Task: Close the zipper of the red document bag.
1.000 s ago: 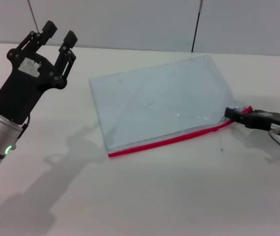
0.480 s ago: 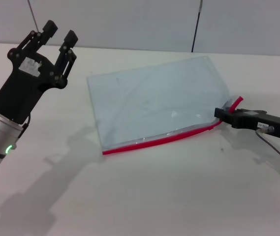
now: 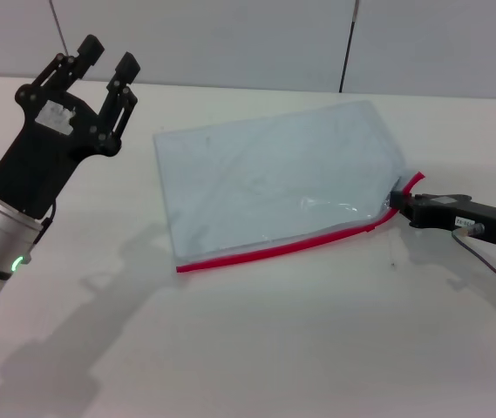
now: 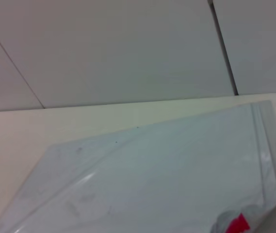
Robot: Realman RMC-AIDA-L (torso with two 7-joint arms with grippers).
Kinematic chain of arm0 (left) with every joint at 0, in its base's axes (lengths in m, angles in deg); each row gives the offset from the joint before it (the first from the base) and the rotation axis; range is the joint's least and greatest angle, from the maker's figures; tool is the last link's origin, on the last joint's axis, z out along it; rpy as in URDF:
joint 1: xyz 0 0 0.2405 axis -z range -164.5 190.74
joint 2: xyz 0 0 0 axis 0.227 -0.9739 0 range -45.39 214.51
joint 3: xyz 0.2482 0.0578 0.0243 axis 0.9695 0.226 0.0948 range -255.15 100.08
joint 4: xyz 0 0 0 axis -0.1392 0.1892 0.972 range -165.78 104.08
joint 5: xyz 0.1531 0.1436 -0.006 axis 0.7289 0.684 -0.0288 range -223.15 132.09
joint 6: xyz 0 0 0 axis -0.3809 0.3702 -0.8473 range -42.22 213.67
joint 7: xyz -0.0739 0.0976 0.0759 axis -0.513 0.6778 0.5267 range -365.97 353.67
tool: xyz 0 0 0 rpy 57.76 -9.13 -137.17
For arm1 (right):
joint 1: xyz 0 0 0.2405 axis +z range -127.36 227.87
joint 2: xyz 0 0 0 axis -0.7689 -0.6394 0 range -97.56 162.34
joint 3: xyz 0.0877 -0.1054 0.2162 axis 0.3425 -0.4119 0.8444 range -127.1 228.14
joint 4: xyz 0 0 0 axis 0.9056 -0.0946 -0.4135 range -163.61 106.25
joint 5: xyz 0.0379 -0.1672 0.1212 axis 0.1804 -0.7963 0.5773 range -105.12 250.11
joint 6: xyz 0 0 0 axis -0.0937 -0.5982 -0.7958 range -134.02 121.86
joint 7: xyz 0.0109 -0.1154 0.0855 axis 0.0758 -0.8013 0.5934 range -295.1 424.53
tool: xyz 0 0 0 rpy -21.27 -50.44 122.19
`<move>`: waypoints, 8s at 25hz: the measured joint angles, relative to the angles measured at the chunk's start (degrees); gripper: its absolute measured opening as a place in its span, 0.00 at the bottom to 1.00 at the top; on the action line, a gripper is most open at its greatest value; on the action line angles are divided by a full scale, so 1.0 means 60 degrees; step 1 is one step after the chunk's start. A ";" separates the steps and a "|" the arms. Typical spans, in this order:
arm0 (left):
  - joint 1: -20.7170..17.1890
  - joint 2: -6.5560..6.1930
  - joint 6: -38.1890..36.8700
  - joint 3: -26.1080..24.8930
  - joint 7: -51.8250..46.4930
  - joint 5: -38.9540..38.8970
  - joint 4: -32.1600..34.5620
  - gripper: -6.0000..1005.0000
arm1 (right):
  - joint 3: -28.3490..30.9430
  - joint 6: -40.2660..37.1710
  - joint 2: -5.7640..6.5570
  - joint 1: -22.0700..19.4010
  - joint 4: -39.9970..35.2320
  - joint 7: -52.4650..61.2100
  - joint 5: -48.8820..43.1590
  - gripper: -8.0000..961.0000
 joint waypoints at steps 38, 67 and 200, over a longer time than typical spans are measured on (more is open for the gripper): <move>0.0875 0.0073 0.2333 0.0109 0.1596 0.1744 -0.0806 0.43 | 0.0240 -0.3035 -0.0028 0.1131 0.1245 -0.1383 0.2038 0.04; 0.0912 0.0072 0.2904 -0.0001 0.3540 0.1831 -0.0990 0.42 | -0.0109 -0.3048 -0.0034 0.1370 0.1535 -0.1416 0.1965 0.07; 0.0265 -0.0064 0.1243 -0.0059 -0.1152 -0.0010 0.0148 0.53 | 0.1226 -0.6869 -0.0122 -0.2833 0.2822 -1.1966 0.6220 0.65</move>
